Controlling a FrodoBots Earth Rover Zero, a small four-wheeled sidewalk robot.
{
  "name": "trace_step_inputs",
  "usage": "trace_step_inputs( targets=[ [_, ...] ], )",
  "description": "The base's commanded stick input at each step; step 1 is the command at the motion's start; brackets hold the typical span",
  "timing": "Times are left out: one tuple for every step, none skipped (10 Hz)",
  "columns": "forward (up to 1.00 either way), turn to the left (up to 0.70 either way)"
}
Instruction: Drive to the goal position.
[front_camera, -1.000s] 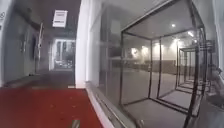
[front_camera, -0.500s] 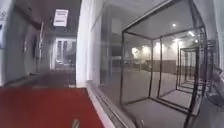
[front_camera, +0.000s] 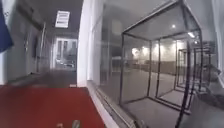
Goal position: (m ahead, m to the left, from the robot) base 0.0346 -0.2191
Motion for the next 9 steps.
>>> trace_step_inputs(
  targets=[
    [-0.07, 0.14],
    [0.00, 0.35],
    [0.00, 0.45],
    [0.00, 0.45],
    [0.00, 0.45],
    [0.00, 0.45],
    [0.00, 0.45],
    [0.00, 0.45],
    [0.00, 0.45]
  ],
)
